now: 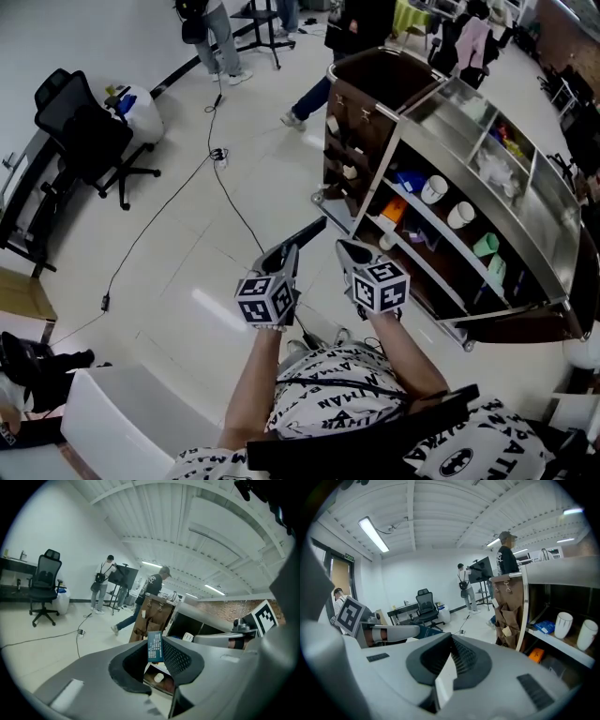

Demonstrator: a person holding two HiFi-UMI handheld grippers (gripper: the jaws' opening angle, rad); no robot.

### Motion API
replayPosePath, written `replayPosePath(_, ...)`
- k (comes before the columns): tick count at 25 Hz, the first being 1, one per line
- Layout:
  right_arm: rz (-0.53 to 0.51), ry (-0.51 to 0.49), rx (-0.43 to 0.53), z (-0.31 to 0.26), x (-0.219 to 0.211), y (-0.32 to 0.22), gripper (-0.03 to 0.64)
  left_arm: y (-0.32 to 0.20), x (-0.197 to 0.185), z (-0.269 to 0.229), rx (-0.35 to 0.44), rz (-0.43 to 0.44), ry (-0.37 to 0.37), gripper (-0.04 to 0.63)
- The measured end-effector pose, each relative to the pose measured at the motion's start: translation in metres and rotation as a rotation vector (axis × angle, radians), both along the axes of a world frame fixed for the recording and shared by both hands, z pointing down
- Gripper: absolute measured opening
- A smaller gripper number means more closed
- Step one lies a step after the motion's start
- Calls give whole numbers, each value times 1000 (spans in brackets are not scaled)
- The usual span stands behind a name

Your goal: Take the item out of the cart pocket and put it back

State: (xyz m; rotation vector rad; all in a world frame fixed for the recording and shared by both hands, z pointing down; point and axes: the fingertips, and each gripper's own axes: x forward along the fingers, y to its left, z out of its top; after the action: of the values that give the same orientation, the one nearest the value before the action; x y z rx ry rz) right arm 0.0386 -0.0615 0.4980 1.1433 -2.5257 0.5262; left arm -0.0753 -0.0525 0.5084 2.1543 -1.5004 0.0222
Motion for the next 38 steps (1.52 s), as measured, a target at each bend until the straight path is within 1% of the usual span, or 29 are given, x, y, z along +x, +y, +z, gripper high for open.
replayPosePath(7,12,-2,2,0,-4,3,12,4,-10,3,-11,-10,0,81)
replayPosePath(19,-24,18,-44,23,-45,41,12,35,-54,20,-45,-60,-2,81)
replayPosePath(22,-40,28,-54,29,-52,48,12,38,-56,28,-61,-56,-1,81)
replayPosePath(24,-30,24,-61,33,-52,45,12,35,-55,33,-69,-44,-7,81)
replayPosePath(31,-5,9,-83,44,-49,13,12,-3,-49,44,-83,-20,-33,81)
replayPosePath(34,18,-4,-84,48,-44,-17,12,-38,-43,48,-77,-1,-56,81)
replayPosePath(38,46,-17,-77,47,-37,-65,12,-99,-34,49,-66,28,-84,81)
